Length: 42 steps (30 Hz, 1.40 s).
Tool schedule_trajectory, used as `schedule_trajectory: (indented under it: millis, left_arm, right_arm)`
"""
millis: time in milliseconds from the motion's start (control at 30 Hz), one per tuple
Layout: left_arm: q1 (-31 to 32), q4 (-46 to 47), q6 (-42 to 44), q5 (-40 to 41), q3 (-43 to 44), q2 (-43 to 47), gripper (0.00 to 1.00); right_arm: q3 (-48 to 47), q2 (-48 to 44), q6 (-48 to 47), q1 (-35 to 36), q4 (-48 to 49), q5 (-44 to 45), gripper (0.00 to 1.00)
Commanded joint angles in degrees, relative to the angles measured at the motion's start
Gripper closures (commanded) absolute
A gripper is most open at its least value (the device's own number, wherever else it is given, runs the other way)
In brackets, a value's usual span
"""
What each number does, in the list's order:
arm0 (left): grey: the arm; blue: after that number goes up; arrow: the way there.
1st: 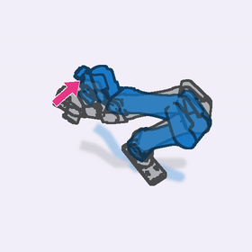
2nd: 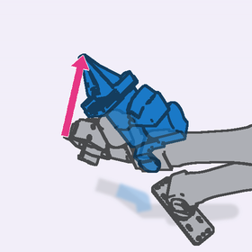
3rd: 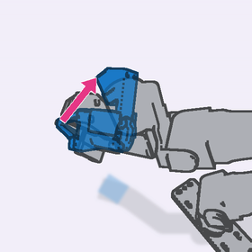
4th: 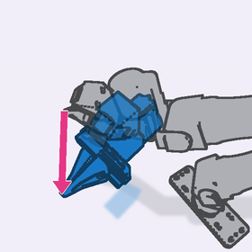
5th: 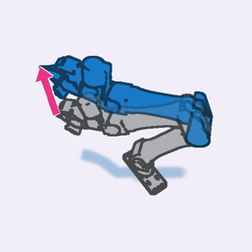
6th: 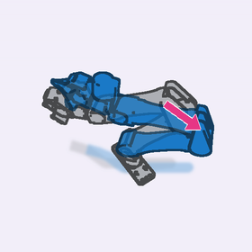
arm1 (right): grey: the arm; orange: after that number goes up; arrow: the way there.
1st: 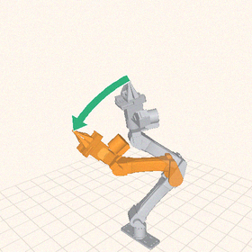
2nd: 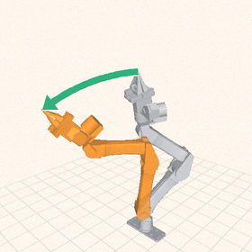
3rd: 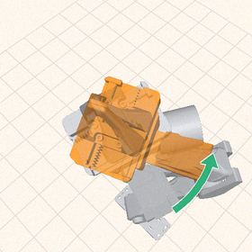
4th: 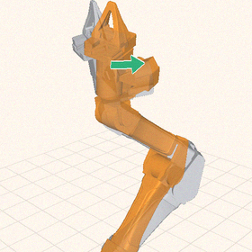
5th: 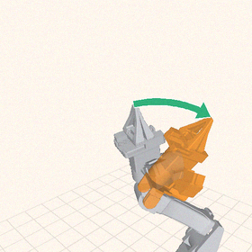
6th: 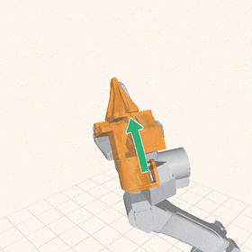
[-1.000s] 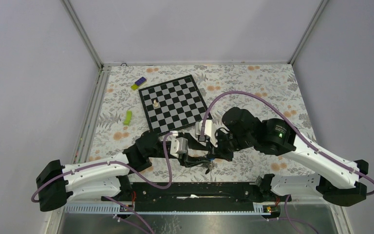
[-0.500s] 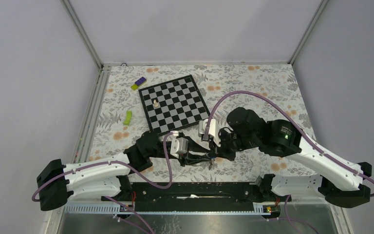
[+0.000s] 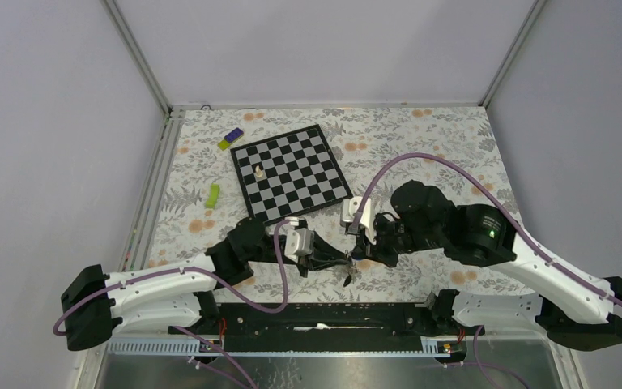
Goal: Remove the keys from the keyring
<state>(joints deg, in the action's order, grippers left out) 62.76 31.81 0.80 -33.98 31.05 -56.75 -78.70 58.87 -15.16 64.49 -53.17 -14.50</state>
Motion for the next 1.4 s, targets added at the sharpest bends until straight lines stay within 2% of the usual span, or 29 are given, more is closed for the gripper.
schedule_trajectory:
  millis: [0,400,633,1000,1367]
  left_arm:
    - [0.1,-1.1,0.8,-0.7,1.0,1.5,0.98]
    - [0.1,-0.3,0.9,-0.3,0.4,2.7,1.0]
    - [0.1,4.8,-0.6,-0.2,-0.5,0.9,0.95]
    - [0.1,11.7,-4.2,-0.2,-2.2,-0.9,0.75]
    - [0.1,13.3,-5.8,1.2,-3.1,-0.5,0.73]
  right_arm:
    - [0.7,-2.5,0.3,0.1,4.0,1.0,1.0]
    - [2.8,-3.3,0.4,0.1,5.3,0.5,1.0]
    - [2.6,-2.5,0.0,0.0,5.7,0.0,1.0]
    - [1.5,-1.5,-0.5,0.0,4.8,-0.1,1.0]
    - [1.5,-1.3,-0.3,0.1,5.1,-0.3,1.0]
